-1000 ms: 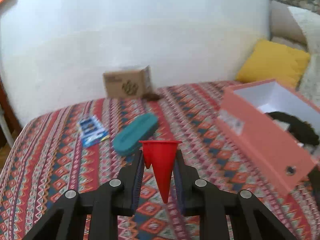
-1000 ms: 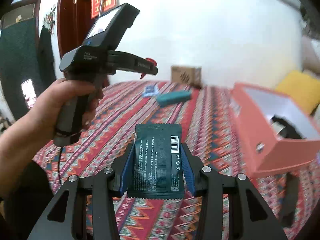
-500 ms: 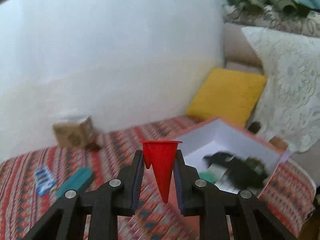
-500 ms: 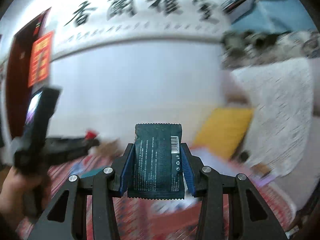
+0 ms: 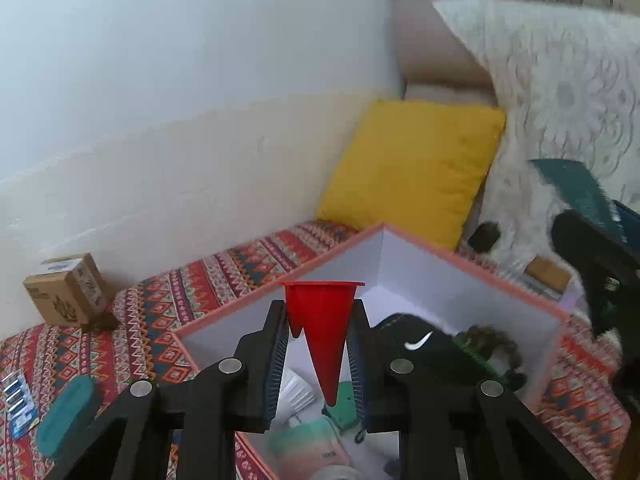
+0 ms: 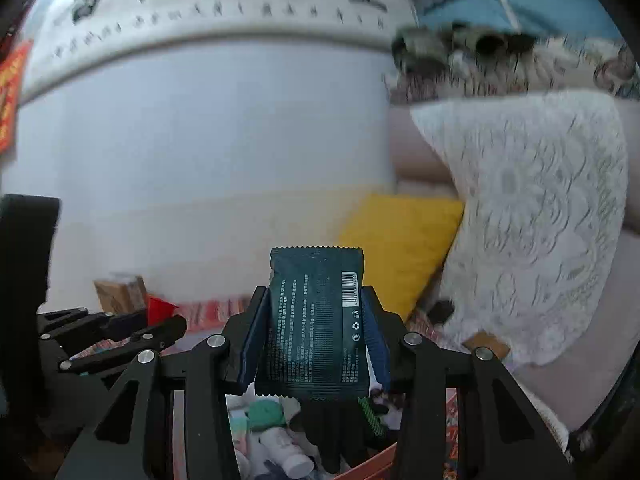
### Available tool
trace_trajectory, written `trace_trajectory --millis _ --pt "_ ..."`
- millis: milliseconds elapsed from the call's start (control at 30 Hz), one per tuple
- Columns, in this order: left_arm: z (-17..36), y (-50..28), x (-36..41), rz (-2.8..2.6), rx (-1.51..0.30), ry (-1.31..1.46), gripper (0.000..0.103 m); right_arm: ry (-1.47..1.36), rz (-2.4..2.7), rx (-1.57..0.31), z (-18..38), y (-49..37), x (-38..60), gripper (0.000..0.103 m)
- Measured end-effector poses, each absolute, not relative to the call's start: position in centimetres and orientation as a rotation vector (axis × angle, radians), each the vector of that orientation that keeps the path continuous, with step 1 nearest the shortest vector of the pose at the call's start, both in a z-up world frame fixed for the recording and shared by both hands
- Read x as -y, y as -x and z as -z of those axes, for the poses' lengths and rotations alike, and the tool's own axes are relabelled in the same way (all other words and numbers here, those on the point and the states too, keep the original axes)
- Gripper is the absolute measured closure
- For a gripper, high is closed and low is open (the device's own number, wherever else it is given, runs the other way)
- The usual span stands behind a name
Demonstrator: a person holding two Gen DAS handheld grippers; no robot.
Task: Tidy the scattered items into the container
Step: 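Carry the red cone and green packet into the pink box and open both grippers, then move both grippers back over the remaining items on the cloth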
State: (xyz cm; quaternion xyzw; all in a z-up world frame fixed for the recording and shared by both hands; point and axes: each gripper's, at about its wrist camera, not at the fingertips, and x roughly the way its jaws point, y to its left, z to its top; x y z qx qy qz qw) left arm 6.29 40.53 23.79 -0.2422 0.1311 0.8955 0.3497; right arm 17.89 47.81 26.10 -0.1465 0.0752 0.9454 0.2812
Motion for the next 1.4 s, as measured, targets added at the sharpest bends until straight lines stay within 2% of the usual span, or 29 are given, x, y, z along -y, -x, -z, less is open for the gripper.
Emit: trace_trajectory --millis 67,133,167,200,267,500,933,1200,1400 --pt "-22.8 -5.7 -41.0 -2.305 -0.345 0.631 0.078 0.460 -2.550 -0.270 -24.3 -16.3 -49.2 0.056" --pt "-22.1 -5.6 -41.3 -2.312 -0.366 0.608 0.057 0.539 -2.583 -0.347 -22.4 -14.8 -50.4 0.055" --pt "-21.8 -5.5 -41.3 -2.335 -0.386 0.590 0.017 0.551 -2.581 -0.395 -21.5 -14.4 -51.1 0.050" --pt "-21.7 -5.7 -41.2 -2.362 -0.401 0.553 0.001 0.557 -2.559 -0.434 -20.9 -14.1 -51.6 0.031" --pt "-21.4 -5.9 -41.1 -2.438 -0.440 0.462 0.000 0.560 -2.513 -0.504 -20.0 -13.8 -52.7 0.010" --pt "-20.7 -5.0 -41.6 -2.445 -0.467 0.441 0.000 0.580 -2.483 -0.540 -18.7 -13.8 -53.2 0.010" --pt "-22.1 -6.2 -36.9 -2.518 -0.403 0.458 0.000 0.500 -2.508 -0.469 -21.6 -16.6 -50.5 0.009" --pt "-23.6 -8.0 -26.8 -2.606 -0.329 0.488 0.000 0.442 -2.630 -0.388 -23.6 -17.4 -43.6 0.007" --pt "-21.4 -7.1 -14.9 -2.716 -0.243 0.627 0.000 0.447 -2.823 -0.282 -23.9 -16.0 -34.8 0.003"
